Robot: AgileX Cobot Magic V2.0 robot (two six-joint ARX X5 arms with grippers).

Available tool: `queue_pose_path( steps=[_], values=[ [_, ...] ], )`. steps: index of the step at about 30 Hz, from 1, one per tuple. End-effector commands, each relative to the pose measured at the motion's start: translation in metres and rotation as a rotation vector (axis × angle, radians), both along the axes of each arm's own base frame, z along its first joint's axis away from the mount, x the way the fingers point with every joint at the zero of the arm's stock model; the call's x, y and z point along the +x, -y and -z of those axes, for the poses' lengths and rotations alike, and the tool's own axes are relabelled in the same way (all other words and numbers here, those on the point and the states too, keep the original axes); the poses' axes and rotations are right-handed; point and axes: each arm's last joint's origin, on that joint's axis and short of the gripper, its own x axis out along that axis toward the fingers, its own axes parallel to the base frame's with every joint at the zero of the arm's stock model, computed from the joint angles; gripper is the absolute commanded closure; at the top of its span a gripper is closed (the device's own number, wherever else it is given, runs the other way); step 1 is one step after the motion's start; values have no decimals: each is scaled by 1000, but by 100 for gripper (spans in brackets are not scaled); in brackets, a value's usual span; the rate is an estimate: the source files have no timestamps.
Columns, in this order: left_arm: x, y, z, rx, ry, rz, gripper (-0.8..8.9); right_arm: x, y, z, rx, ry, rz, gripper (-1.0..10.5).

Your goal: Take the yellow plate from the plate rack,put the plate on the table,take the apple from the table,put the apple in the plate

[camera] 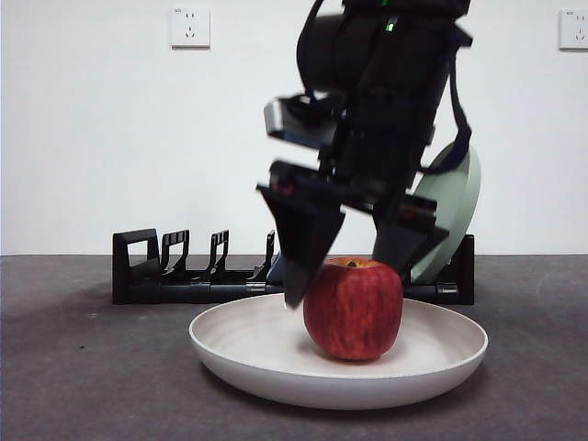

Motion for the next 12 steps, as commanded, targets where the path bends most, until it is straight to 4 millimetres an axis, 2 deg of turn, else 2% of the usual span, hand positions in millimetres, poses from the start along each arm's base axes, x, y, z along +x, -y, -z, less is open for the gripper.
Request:
queue_pose_path(
  steps=[1, 5, 7, 12],
  values=[
    [1, 0, 1, -9, 4, -2, 566, -5, 3, -13, 29, 29, 4, 478],
    [1, 1, 1, -15, 2, 15, 566, -12, 10, -40, 82, 96, 7, 497],
    [1, 2, 1, -26, -2, 43, 566, -17, 15, -53, 111, 129, 7, 584],
    [3, 4, 2, -30, -15, 106, 569, -35, 31, -96, 202, 248, -10, 893]
  ],
)
